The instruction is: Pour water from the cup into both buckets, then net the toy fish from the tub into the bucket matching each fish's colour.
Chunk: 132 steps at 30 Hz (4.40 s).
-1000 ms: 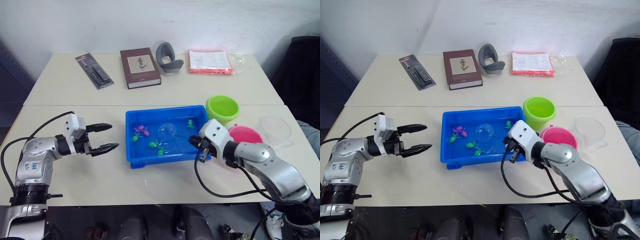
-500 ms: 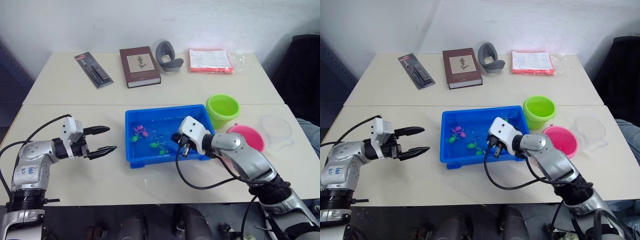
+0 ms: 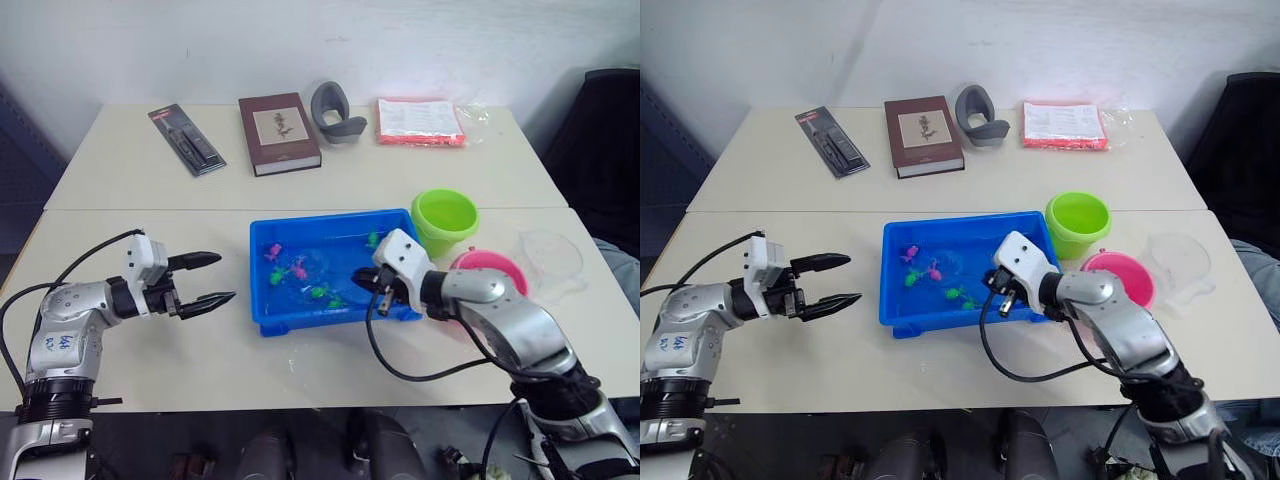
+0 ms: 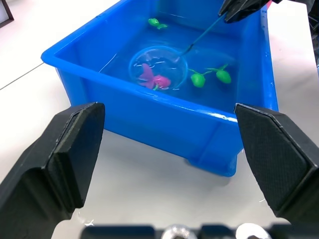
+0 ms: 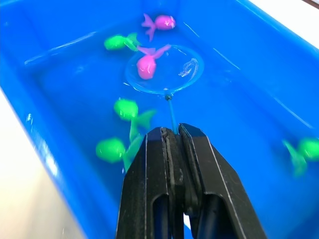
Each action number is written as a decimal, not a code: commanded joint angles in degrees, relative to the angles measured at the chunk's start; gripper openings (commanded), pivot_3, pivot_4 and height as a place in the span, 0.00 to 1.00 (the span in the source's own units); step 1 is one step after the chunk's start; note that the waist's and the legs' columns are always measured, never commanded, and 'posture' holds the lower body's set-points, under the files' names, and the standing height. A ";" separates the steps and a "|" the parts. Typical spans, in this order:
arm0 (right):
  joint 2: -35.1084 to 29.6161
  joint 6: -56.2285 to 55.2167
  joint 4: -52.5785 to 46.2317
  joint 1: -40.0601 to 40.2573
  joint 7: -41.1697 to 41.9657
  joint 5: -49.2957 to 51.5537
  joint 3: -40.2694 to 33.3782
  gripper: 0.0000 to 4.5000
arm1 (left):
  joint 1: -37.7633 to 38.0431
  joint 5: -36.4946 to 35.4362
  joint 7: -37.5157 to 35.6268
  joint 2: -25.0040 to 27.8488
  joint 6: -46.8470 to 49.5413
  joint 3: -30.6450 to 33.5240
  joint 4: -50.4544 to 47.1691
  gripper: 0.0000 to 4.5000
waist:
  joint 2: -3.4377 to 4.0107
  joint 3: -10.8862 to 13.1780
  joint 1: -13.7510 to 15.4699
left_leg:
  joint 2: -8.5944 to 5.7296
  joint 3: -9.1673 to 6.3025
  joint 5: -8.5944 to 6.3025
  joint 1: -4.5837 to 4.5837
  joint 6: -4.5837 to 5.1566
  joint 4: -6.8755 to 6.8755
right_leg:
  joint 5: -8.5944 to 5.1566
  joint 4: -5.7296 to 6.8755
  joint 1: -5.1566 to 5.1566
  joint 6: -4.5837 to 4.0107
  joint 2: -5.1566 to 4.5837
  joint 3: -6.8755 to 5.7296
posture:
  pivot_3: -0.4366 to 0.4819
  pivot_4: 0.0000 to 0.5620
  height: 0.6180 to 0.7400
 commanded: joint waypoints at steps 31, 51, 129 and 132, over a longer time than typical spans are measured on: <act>3.71 -7.02 -35.33 54.12 -2.16 22.70 -66.53 0.00 | -20.05 -2.17 -6.22 -16.79 2.66 -12.50 3.49 0.99 | 0.02 -0.03 1.66 | 0.00 0.19 0.00 0.12 0.00 0.05 | 0.10 -0.03 0.06 0.16 0.50 0.26 | 0.48 0.27 1.00; 7.49 -61.10 -15.69 66.79 -18.11 -37.98 -54.15 0.00 | -21.63 -0.87 -6.01 -20.22 2.00 -14.93 5.00 0.99 | 0.04 -0.04 1.47 | 0.00 0.65 0.00 0.63 -0.01 -0.13 | 0.07 -0.15 0.14 0.12 0.52 1.13 | 0.48 0.27 1.00; 14.36 -2.18 10.00 -13.20 -5.99 -0.68 6.55 0.00 | -8.41 6.31 -0.54 8.51 3.25 -6.53 -0.65 0.99 | -0.07 0.02 -1.57 | 0.08 0.03 0.02 0.01 -0.08 -0.07 | 0.01 0.03 -0.13 -0.01 0.30 0.02 | 0.48 0.27 1.00; 12.79 -0.91 5.58 -10.53 -5.16 0.01 4.90 0.00 | -8.29 6.46 -0.75 8.16 2.62 -6.82 0.25 0.99 | -0.07 0.03 -1.49 | 0.08 0.04 0.02 0.01 -0.08 -0.07 | 0.01 0.02 -0.13 -0.01 0.30 0.03 | 0.48 0.27 1.00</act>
